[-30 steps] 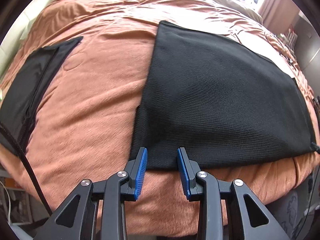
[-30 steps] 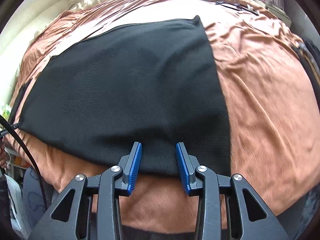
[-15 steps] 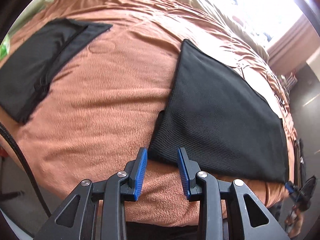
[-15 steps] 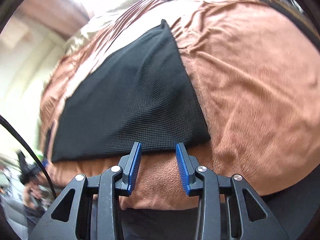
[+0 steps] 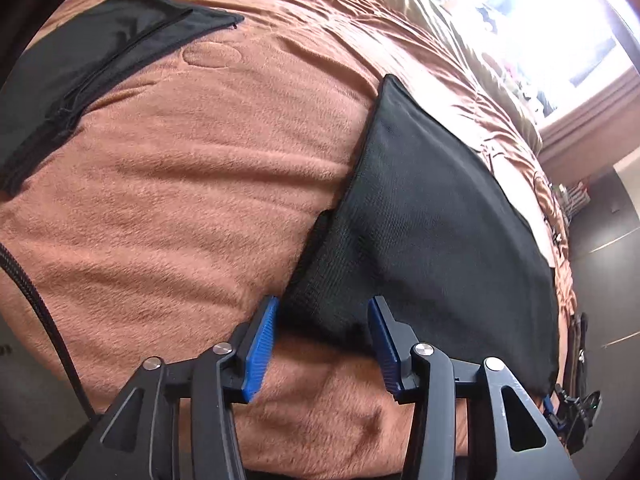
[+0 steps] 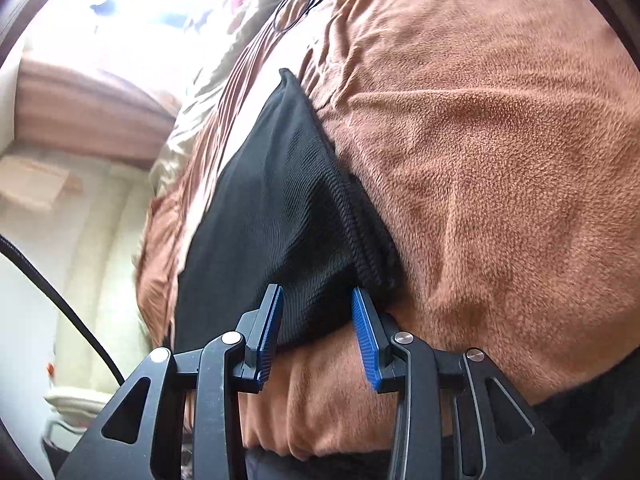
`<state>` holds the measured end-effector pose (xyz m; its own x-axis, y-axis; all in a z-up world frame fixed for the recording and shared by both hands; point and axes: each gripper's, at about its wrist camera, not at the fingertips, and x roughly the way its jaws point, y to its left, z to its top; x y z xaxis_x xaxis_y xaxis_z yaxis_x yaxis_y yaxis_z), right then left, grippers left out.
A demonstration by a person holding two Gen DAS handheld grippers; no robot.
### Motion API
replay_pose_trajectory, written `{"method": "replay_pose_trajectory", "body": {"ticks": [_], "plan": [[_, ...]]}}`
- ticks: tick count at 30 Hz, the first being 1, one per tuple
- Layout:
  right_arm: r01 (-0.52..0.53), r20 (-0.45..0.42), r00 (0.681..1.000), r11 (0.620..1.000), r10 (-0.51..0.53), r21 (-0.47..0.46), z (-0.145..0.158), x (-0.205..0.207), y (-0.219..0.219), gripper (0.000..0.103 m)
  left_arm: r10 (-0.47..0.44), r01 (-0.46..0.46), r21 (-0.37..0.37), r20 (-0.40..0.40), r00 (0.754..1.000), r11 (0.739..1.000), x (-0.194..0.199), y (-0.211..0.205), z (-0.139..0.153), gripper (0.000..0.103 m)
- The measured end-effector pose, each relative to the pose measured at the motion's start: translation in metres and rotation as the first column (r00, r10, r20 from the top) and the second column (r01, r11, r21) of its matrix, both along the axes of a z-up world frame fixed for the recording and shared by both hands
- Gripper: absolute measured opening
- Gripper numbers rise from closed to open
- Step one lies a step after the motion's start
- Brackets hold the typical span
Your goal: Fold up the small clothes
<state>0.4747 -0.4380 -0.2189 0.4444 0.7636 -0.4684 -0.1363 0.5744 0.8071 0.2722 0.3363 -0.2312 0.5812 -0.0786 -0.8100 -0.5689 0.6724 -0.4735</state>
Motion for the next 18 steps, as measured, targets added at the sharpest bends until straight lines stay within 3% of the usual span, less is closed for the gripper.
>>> {"method": "replay_pose_trajectory", "body": {"ticks": [4, 8, 13, 16, 18], "plan": [[0.006, -0.032, 0.999, 1.0, -0.006, -0.015, -0.001, -0.013, -0.009, 0.031, 0.046, -0.044, -0.062, 0.02, 0.999, 0.997, -0.002, 0.005, -0.001, 0.048], [0.043, -0.04, 0.998, 0.997, -0.046, -0.065, 0.004, -0.024, -0.023, 0.033, 0.052, -0.049, -0.078, 0.031, 0.998, 0.996, -0.008, 0.002, -0.003, 0.048], [0.089, -0.072, 0.993, 0.996, -0.09, -0.015, -0.001, -0.029, -0.028, 0.035, 0.07, -0.065, -0.103, 0.044, 0.997, 0.993, -0.013, 0.002, -0.003, 0.048], [0.102, -0.042, 0.994, 0.995, -0.102, -0.003, 0.003, -0.03, -0.02, 0.044, 0.077, -0.07, -0.122, 0.055, 0.996, 0.99, -0.015, 0.005, -0.006, 0.048], [0.117, -0.023, 0.993, 0.993, -0.117, -0.001, 0.002, -0.03, -0.016, 0.044, 0.089, -0.08, -0.134, 0.066, 0.994, 0.988, -0.016, 0.007, -0.008, 0.048]]}}
